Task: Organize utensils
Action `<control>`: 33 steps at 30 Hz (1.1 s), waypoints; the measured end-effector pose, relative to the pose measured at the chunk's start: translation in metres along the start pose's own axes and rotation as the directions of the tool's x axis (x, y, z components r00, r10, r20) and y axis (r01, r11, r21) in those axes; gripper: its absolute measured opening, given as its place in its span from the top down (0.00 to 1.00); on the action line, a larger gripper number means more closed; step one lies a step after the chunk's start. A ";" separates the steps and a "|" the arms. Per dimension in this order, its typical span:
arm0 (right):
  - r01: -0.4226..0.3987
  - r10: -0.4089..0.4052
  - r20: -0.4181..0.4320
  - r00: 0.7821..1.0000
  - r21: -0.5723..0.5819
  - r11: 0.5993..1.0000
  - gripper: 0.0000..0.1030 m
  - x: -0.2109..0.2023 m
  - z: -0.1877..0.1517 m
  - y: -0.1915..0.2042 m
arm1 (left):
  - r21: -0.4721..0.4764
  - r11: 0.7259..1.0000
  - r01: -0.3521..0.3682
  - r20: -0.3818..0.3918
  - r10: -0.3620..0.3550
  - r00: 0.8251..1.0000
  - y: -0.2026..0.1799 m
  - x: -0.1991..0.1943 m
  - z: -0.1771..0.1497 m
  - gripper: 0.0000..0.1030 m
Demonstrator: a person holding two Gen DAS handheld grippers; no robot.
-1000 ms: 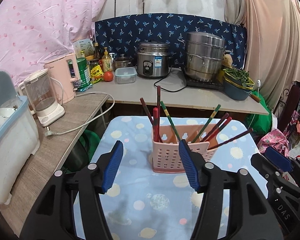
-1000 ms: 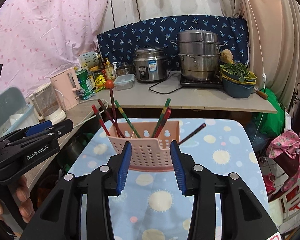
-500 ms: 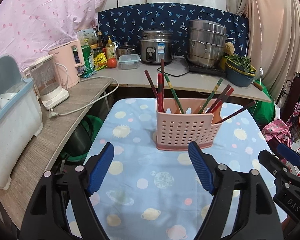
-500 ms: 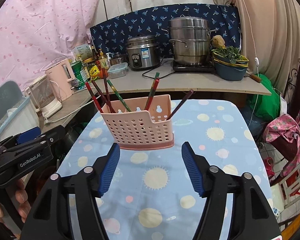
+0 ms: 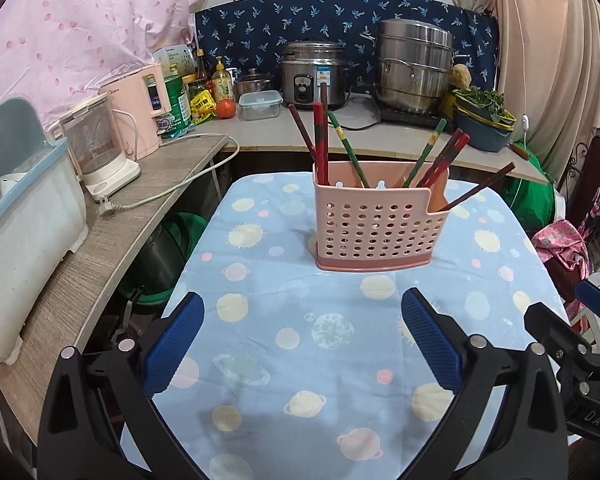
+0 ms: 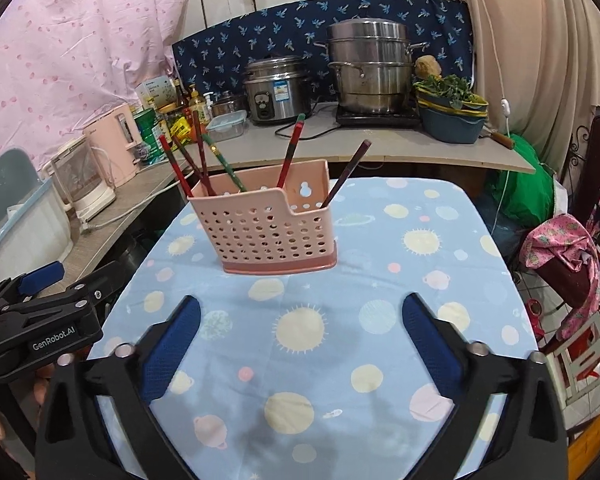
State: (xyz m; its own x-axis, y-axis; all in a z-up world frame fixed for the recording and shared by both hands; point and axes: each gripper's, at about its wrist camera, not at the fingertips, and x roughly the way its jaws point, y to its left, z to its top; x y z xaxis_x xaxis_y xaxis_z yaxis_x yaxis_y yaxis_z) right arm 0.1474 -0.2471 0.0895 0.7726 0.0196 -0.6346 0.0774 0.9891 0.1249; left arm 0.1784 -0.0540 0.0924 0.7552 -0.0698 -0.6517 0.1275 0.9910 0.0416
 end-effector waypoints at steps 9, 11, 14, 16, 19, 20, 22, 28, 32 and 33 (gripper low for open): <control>0.019 -0.019 -0.015 1.000 0.002 1.000 0.06 0.003 -0.008 -0.002 | 0.014 1.000 -0.028 -0.014 0.028 1.000 -0.002 0.000 -0.007 0.07; 0.022 -0.022 -0.014 1.000 0.003 1.000 0.06 0.002 -0.009 -0.002 | 0.012 0.999 -0.031 -0.018 0.031 0.999 -0.001 0.001 -0.008 0.07; 0.025 -0.025 -0.011 1.000 0.007 1.000 0.06 0.001 -0.011 -0.003 | 0.007 0.999 -0.037 -0.024 0.037 0.999 -0.001 0.001 -0.010 0.07; 0.028 -0.028 -0.010 1.000 0.008 1.000 0.06 0.001 -0.012 -0.004 | 0.003 0.999 -0.037 -0.030 0.037 0.999 0.000 0.002 -0.010 0.07; 0.034 -0.034 -0.014 0.999 0.011 0.999 0.06 0.001 -0.013 -0.006 | 0.003 0.999 -0.039 -0.036 0.039 0.999 0.000 0.002 -0.012 0.07; 0.035 -0.035 -0.015 0.999 0.012 0.999 0.06 0.002 -0.013 -0.006 | 0.003 0.999 -0.040 -0.038 0.040 0.999 0.000 0.003 -0.012 0.07; 0.038 -0.038 -0.016 0.999 0.012 0.999 0.06 0.002 -0.013 -0.007 | 0.000 0.999 -0.040 -0.043 0.040 0.998 0.001 0.003 -0.013 0.07; 0.050 -0.050 -0.020 0.999 0.005 0.999 0.06 0.003 -0.013 -0.005 | -0.009 0.999 -0.042 -0.053 0.041 0.998 0.002 0.005 -0.014 0.07; 0.054 -0.054 -0.024 0.998 0.002 0.999 0.06 0.005 -0.014 -0.003 | -0.011 0.999 -0.043 -0.057 0.043 0.997 0.003 0.006 -0.015 0.07; 0.055 -0.055 -0.025 0.998 0.000 0.998 0.06 0.005 -0.015 -0.002 | -0.012 0.999 -0.045 -0.058 0.044 0.997 0.003 0.006 -0.015 0.07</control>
State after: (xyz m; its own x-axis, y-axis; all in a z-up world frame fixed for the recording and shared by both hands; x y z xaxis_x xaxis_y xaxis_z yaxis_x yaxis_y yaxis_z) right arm 0.1418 -0.2472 0.0748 0.7512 -0.0313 -0.6594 0.1202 0.9887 0.0900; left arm 0.1741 -0.0501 0.0773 0.7217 -0.0191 -0.6919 0.0859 0.9944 0.0622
